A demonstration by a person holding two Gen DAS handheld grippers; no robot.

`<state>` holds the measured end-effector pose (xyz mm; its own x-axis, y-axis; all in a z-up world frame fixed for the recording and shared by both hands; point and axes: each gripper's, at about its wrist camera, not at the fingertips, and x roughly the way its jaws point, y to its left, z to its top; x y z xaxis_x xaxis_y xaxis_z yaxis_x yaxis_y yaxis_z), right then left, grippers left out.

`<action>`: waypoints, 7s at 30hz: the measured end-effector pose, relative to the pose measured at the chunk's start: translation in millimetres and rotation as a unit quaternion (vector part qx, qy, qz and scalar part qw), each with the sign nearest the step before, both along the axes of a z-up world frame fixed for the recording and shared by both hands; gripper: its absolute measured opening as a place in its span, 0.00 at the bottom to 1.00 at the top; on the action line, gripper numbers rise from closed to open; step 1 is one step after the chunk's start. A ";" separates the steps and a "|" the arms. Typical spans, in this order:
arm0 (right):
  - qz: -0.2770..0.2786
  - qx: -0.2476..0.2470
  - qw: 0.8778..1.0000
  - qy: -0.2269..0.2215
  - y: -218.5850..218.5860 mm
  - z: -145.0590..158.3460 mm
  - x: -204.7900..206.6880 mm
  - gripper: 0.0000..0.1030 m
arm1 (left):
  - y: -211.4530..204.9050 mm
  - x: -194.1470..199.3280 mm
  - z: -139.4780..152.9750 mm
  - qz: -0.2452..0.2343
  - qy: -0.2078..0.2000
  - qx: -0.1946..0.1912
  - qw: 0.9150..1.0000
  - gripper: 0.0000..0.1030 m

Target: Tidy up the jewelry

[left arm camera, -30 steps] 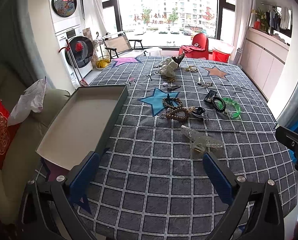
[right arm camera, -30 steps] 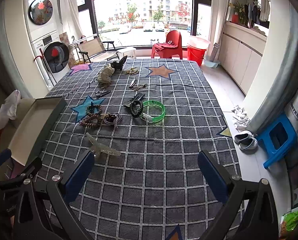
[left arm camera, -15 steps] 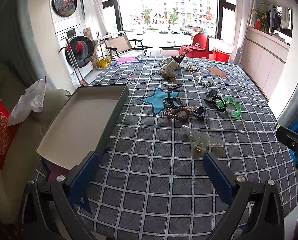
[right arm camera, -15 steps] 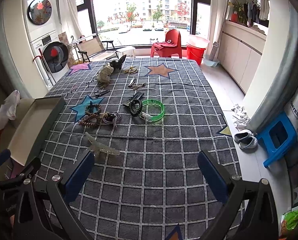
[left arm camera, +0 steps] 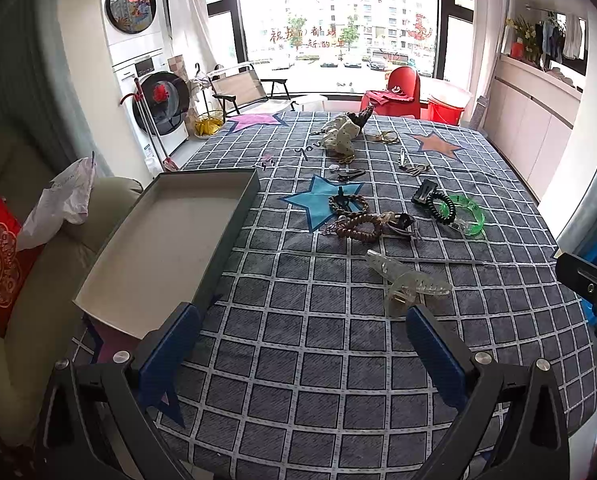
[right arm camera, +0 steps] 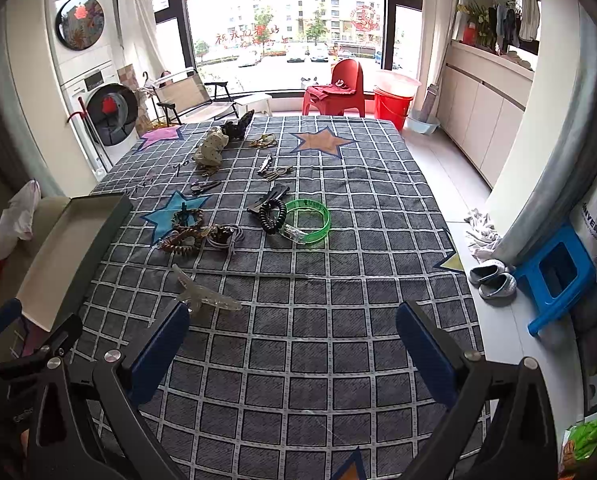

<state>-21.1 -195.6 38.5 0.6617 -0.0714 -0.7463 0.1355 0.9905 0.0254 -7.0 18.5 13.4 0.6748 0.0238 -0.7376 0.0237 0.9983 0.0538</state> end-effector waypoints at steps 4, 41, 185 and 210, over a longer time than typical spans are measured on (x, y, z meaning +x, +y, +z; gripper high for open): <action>0.000 0.000 1.000 0.000 0.3 -0.2 0.1 1.00 | -0.1 -0.2 0.0 0.000 -0.001 0.000 1.000 1.00; 0.000 0.001 1.000 0.001 0.1 -1.8 0.1 1.00 | 5.0 -0.4 0.3 0.002 0.001 0.000 1.000 1.00; 0.022 0.054 0.997 0.053 -60.1 -80.7 145.8 0.07 | 8.7 152.3 -64.0 -0.052 0.105 -0.193 0.974 0.01; 0.049 0.078 0.994 0.057 -39.1 -75.2 134.3 0.07 | -6.2 159.7 -85.5 -0.049 0.084 -0.086 0.992 0.99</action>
